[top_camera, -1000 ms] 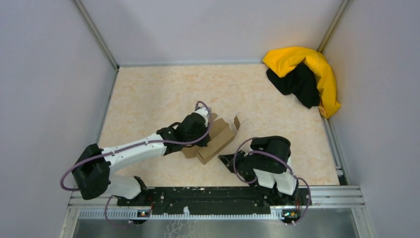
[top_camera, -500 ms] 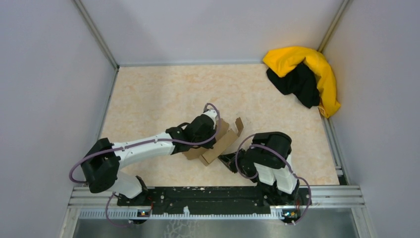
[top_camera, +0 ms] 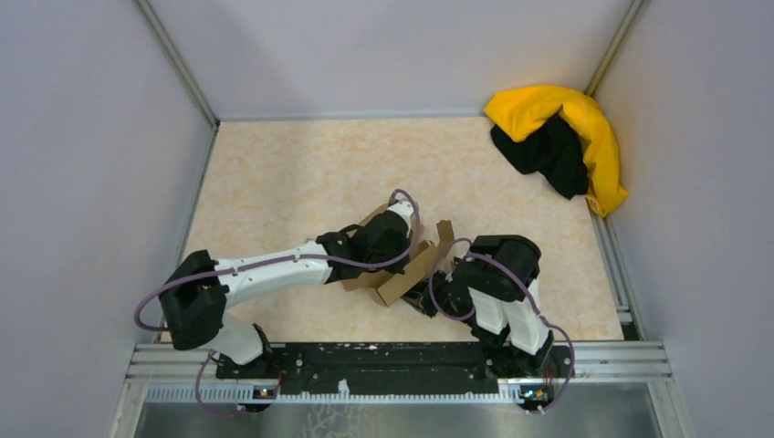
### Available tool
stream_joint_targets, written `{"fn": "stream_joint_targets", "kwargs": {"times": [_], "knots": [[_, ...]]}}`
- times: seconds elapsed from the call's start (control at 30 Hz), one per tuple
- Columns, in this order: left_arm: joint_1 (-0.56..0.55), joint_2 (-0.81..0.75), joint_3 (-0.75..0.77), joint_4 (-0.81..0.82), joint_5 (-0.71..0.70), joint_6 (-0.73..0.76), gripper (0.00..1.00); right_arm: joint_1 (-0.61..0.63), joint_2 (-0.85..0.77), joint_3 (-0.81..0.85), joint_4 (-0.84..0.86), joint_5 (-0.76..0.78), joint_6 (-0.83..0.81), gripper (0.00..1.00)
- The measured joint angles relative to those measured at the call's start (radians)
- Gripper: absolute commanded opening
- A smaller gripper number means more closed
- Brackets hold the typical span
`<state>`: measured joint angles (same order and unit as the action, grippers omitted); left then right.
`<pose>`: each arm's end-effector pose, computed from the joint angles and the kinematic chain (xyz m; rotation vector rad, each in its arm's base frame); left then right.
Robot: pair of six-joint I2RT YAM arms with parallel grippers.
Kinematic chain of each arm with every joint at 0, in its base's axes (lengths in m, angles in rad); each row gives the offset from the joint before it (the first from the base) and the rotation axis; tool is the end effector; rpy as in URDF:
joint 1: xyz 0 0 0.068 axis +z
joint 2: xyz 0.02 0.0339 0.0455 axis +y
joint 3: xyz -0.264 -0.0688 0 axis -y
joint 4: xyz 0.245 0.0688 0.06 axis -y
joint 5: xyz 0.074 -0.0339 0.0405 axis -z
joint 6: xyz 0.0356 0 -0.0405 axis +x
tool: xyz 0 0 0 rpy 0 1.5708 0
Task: Fold the paper box
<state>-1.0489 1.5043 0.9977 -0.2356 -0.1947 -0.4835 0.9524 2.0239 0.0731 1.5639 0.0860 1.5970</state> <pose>0.1685 -0.2792 0.2369 0.5609 2.2941 -0.5534 0.1195 0.1626 0.0598 0.7991 2.1808 1.4639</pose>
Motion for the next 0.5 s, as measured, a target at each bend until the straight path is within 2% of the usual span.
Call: {"fn": "stream_joint_targets", "kwargs": {"times": [0.33, 0.5], "knots": [[-0.048, 0.076, 0.040, -0.013, -0.022, -0.012, 0.00, -0.063, 0.014, 0.023, 0.000, -0.180, -0.070, 0.09], [-0.051, 0.097, 0.058, -0.030, -0.042, -0.016, 0.00, -0.112, 0.028, 0.043, -0.001, -0.321, -0.123, 0.09]]}}
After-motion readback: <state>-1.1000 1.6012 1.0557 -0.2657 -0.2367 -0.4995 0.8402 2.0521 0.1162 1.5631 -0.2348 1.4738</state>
